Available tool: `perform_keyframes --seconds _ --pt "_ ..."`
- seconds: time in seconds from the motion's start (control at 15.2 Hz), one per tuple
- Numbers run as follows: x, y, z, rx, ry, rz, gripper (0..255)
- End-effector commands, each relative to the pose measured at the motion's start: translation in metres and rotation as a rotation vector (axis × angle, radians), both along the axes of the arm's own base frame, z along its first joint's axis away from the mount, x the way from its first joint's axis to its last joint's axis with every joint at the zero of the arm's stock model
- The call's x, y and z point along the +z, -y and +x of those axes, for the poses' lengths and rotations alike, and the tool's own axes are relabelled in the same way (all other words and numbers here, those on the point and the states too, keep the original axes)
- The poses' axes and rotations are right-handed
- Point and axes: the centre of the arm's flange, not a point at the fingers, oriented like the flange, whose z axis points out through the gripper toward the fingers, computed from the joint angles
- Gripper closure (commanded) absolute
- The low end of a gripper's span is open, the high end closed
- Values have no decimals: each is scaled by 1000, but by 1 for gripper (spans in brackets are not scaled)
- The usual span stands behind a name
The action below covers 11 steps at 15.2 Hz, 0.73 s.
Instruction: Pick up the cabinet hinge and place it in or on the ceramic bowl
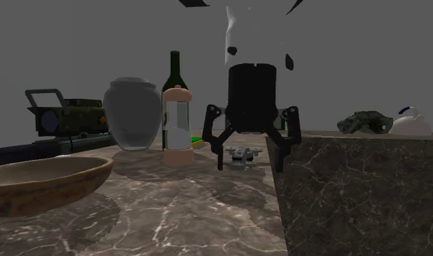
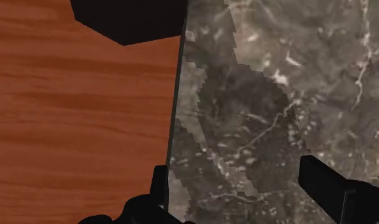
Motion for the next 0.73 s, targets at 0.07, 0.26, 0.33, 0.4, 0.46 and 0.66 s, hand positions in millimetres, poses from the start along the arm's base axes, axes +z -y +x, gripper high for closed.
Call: perform_keyframes --seconds 0.07,0.26,0.33,0.4,0.46,0.66 --pt "6 4 36 -29 19 5 0" --pt "12 10 71 -58 38 10 0" --pt "14 12 83 -67 44 12 0" --pt "17 14 95 -77 50 13 0" --pt "19 16 107 -86 57 15 0" --pt "17 19 123 -100 65 17 0"
